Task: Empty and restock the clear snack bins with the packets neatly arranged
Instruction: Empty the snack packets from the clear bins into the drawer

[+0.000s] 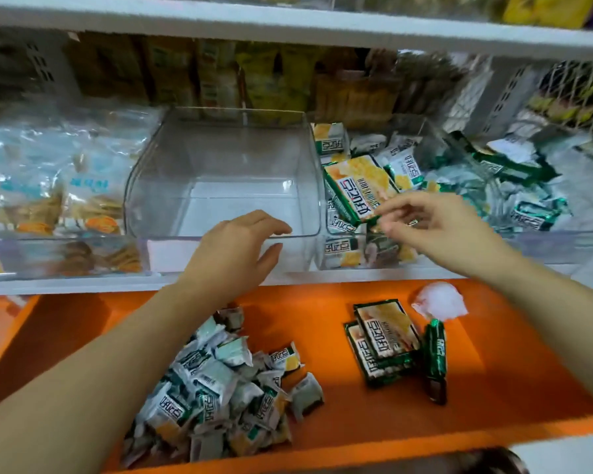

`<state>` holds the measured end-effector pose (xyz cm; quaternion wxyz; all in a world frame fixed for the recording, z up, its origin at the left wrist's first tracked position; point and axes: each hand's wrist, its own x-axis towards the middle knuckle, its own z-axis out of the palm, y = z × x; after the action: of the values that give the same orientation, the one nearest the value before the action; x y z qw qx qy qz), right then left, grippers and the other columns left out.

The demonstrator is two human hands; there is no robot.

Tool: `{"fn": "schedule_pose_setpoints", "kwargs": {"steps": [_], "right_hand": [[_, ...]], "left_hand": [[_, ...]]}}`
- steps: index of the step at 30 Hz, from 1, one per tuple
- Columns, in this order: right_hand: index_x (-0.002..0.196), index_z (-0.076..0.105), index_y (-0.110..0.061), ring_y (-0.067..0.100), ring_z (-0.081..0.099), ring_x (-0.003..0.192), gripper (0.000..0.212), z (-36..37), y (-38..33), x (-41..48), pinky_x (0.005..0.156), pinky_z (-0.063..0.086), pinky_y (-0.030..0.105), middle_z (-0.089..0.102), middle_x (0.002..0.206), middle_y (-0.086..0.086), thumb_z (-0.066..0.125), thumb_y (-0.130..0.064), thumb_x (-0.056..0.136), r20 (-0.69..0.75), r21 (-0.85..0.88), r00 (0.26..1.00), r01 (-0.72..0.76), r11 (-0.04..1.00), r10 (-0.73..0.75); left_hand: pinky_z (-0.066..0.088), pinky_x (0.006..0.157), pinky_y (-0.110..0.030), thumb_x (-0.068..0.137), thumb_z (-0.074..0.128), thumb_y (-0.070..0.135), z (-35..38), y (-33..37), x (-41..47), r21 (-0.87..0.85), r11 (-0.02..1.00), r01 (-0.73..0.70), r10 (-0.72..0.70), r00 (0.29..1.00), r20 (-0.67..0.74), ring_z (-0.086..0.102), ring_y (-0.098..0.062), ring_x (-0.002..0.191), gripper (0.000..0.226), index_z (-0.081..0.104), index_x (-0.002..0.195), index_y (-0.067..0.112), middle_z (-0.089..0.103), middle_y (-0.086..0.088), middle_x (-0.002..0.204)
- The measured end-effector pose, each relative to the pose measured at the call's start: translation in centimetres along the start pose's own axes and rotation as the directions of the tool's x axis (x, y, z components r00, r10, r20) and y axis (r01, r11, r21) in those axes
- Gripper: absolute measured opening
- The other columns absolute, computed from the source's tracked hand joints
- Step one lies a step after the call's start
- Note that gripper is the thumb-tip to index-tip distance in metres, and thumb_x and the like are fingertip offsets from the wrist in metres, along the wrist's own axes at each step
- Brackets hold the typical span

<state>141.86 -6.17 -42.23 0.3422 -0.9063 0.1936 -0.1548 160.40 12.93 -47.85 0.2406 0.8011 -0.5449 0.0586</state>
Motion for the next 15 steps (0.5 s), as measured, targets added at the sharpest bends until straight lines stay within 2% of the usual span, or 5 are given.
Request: {"fn": "schedule_pose_setpoints", "kwargs": {"steps": [3, 6, 8, 12, 15], "right_hand": [[0.11, 0.065, -0.018, 0.012, 0.061, 0.091, 0.025, -2.2, 2.8, 2.0, 0.082, 0.046, 0.013, 0.066, 0.097, 0.001, 0.068, -0.012, 0.086, -0.031, -0.132, 0.997, -0.08, 0.988, 0.077], [0.129, 0.055, -0.018, 0.012, 0.052, 0.116, 0.046, -2.6, 4.9, 4.0, 0.098, 0.039, 0.027, 0.058, 0.125, 0.002, 0.07, -0.02, 0.086, 0.095, -0.267, 0.98, -0.145, 0.953, 0.176], [0.135, 0.05, -0.022, 0.015, 0.044, 0.128, 0.055, -2.4, 5.7, 5.4, 0.104, 0.034, 0.03, 0.046, 0.142, 0.001, 0.069, -0.031, 0.085, 0.209, -0.328, 0.946, -0.17, 0.929, 0.246], [0.128, 0.056, -0.027, 0.019, 0.045, 0.127, 0.052, -2.0, 6.4, 8.1, 0.109, 0.034, 0.033, 0.045, 0.143, 0.0, 0.071, -0.042, 0.08, 0.381, -0.4, 0.859, -0.179, 0.899, 0.341], [0.115, 0.061, -0.031, 0.022, 0.052, 0.118, 0.046, -1.5, 6.8, 9.7, 0.103, 0.043, 0.04, 0.051, 0.134, -0.002, 0.078, -0.041, 0.073, 0.503, -0.477, 0.757, -0.159, 0.864, 0.417]], "left_hand": [[0.051, 0.083, -0.034, 0.093, 0.058, 0.021, 1.2, 1.0, 1.4, -0.079, 0.996, 0.036, -0.034, 0.999, 0.017, 0.06, -0.012, 0.104, 0.027, 0.064, 0.118, 0.026, 0.062, 0.008, 0.115], [0.044, 0.072, -0.021, 0.093, 0.058, 0.022, 1.9, 0.9, 2.0, -0.074, 0.995, 0.067, -0.066, 0.998, 0.021, 0.059, -0.005, 0.101, 0.026, 0.063, 0.118, 0.028, 0.063, 0.011, 0.114], [0.037, 0.067, -0.013, 0.093, 0.058, 0.023, 2.1, 0.7, 1.8, -0.067, 0.995, 0.067, -0.067, 0.998, 0.005, 0.055, 0.002, 0.095, 0.027, 0.063, 0.118, 0.028, 0.063, 0.013, 0.113], [0.04, 0.069, -0.018, 0.092, 0.059, 0.022, 2.0, 0.4, 1.7, -0.076, 0.996, 0.048, -0.049, 0.999, -0.011, 0.05, 0.005, 0.09, 0.027, 0.063, 0.118, 0.027, 0.064, 0.013, 0.111], [0.036, 0.067, -0.011, 0.091, 0.06, 0.022, 2.1, 0.3, 1.8, -0.073, 0.997, 0.037, -0.037, 0.999, -0.006, 0.05, 0.005, 0.089, 0.027, 0.064, 0.118, 0.027, 0.065, 0.013, 0.111]]}}
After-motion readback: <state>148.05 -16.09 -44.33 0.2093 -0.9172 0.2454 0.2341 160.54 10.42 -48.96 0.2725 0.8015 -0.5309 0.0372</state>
